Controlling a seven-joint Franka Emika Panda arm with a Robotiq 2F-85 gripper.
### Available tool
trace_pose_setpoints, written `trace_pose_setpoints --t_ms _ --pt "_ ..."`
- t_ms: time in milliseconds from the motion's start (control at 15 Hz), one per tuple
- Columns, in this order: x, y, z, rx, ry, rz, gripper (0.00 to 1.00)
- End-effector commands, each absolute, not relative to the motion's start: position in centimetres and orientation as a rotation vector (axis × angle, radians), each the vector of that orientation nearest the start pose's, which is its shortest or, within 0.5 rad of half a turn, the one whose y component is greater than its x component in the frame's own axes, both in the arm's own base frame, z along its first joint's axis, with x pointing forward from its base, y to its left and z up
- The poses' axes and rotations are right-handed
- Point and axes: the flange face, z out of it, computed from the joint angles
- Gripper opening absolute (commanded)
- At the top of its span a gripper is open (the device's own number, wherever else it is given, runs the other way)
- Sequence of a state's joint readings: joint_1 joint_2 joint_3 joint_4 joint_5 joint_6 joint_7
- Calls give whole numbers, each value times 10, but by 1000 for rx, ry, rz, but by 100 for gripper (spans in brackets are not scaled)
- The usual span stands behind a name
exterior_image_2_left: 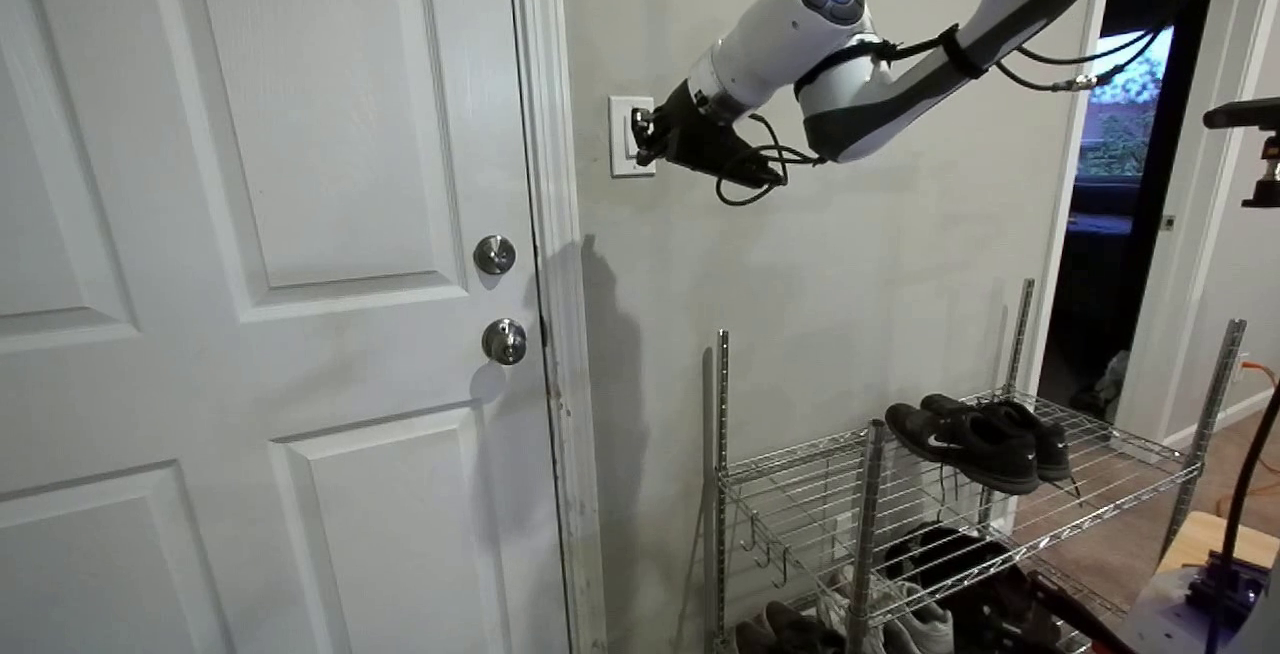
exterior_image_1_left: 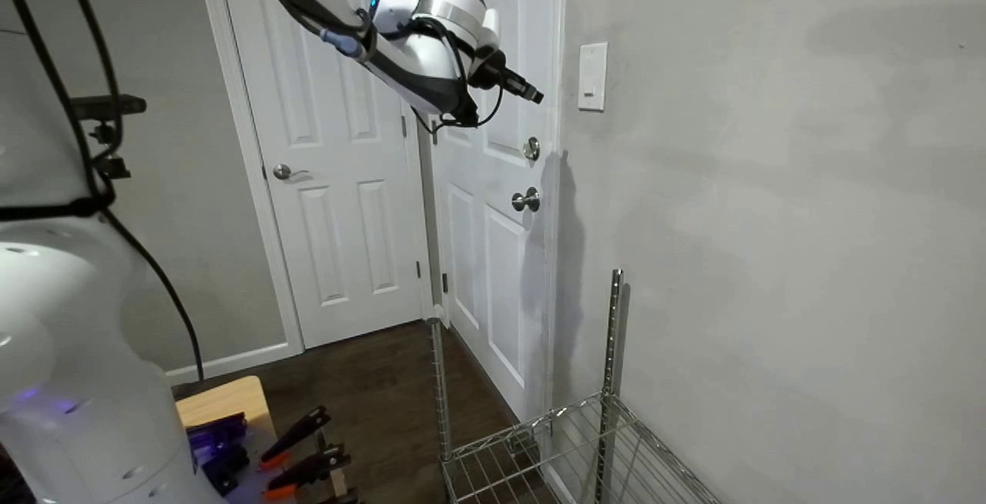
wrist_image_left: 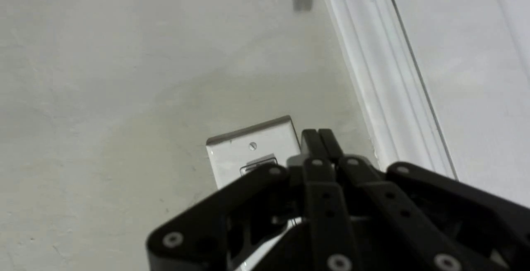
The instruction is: Flip the switch to turn off the light
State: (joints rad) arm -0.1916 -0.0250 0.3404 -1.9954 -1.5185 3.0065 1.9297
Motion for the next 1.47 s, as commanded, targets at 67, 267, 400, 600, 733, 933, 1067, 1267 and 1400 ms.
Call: trace_pose_setpoints --t_ms 67,267,400,600,733,933,1067,1267,1400 --pt "570 170 525 -2400 452 -1718 3" --pt "580 174 509 -2402 477 -1765 3" --pt "587 175 504 -2385 511 -1805 3" --pt "596 172 501 -2357 561 -1867 3" --pt "600 170 499 -2339 594 -1901 3" --pt "604 168 500 -2299 635 -1955 3" --pt "607 167 502 -2278 642 -1985 3" --pt "612 169 504 -2268 631 -2015 3" --pt "617 172 505 -2271 605 -2025 3"
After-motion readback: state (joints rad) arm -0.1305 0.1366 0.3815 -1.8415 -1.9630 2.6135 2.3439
